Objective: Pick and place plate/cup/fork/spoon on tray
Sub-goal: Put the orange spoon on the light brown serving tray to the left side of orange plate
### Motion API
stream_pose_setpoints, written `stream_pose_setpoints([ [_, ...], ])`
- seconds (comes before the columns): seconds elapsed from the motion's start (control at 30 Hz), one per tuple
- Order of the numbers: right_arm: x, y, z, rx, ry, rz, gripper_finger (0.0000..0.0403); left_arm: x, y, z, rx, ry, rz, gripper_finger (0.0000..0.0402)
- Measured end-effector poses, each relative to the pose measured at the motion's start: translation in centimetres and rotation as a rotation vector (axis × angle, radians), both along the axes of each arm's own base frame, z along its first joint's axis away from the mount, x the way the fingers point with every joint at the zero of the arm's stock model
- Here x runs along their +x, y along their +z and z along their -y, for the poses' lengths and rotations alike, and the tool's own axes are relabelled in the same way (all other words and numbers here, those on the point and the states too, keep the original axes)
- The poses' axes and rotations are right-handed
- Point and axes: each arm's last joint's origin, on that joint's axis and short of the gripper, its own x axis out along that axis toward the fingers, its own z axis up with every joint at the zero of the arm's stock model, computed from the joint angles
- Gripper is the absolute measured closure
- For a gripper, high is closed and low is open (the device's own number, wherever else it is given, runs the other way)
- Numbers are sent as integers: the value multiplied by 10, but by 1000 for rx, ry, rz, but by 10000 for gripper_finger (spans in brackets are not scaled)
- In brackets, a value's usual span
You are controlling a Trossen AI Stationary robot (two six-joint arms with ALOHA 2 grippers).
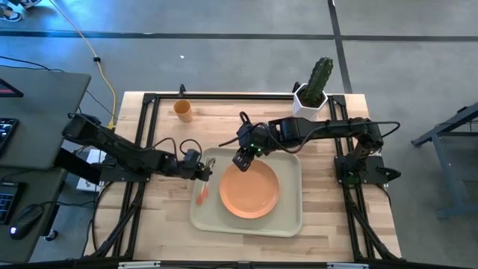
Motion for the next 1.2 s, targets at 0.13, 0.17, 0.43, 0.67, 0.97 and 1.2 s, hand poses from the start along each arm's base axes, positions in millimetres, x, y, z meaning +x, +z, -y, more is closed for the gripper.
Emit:
stream_pose_setpoints([
  [0.13,0,0,-1,1,5,-1,224,8,-6,2,-16,0,29,400],
  [0.17,0,0,-1,3,8,-1,224,10,-8,3,-23,-4,43,400],
  [0.43,0,0,-1,3,6,-1,224,17,-23,5,-55,3,21,397],
  [0.67,0,0,-1,11,13,-3,224,17,-23,6,-76,-15,23,362],
  [0.97,0,0,-1,10,13,-3,224,15,-10,5,-80,-24,71,312],
  [1.2,0,-1,-2,9,14,-7,224,7,1,-1,-26,-50,55,306],
])
